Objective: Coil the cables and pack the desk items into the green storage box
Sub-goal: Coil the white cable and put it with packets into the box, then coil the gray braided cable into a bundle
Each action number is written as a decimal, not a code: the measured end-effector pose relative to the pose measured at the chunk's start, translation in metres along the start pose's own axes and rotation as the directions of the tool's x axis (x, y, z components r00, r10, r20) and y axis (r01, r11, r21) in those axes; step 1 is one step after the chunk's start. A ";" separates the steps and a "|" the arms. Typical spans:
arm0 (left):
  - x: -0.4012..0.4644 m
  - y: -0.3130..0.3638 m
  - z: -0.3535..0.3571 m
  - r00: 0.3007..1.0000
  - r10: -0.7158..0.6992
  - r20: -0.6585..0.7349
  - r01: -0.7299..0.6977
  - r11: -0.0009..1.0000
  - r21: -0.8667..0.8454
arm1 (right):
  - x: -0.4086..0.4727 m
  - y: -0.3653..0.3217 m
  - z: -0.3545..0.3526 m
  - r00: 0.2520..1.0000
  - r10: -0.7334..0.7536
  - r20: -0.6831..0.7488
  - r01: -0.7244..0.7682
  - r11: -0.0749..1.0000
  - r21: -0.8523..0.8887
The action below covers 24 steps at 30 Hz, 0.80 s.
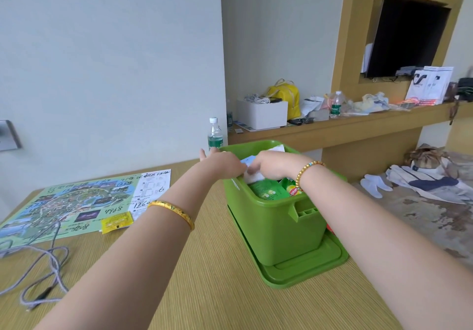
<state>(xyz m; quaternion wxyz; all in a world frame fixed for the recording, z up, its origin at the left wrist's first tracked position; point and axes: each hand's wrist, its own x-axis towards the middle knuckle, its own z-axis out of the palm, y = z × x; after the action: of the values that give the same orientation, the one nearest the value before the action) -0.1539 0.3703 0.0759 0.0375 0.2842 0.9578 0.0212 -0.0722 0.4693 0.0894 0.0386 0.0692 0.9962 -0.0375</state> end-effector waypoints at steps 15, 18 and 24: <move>-0.077 -0.091 0.025 0.833 -0.048 -0.551 -0.196 0.906 -0.375 | -0.012 -0.088 0.004 0.644 0.029 -0.764 0.253 0.935 0.249; -0.109 -0.128 0.038 0.840 -0.082 -0.536 -0.139 0.923 -0.359 | -0.015 -0.138 0.032 0.631 -0.038 -0.775 0.368 0.894 0.255; -0.176 -0.212 0.073 0.910 -0.223 -0.349 0.075 0.917 -0.391 | -0.017 -0.220 0.116 0.818 -0.161 -0.552 0.424 0.817 0.390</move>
<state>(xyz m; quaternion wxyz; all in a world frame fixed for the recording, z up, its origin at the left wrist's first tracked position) -0.1159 0.0983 0.0008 -0.0976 0.1868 0.9442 0.2532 -0.0780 0.2401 -0.0089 -0.2434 -0.0759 0.9259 -0.2787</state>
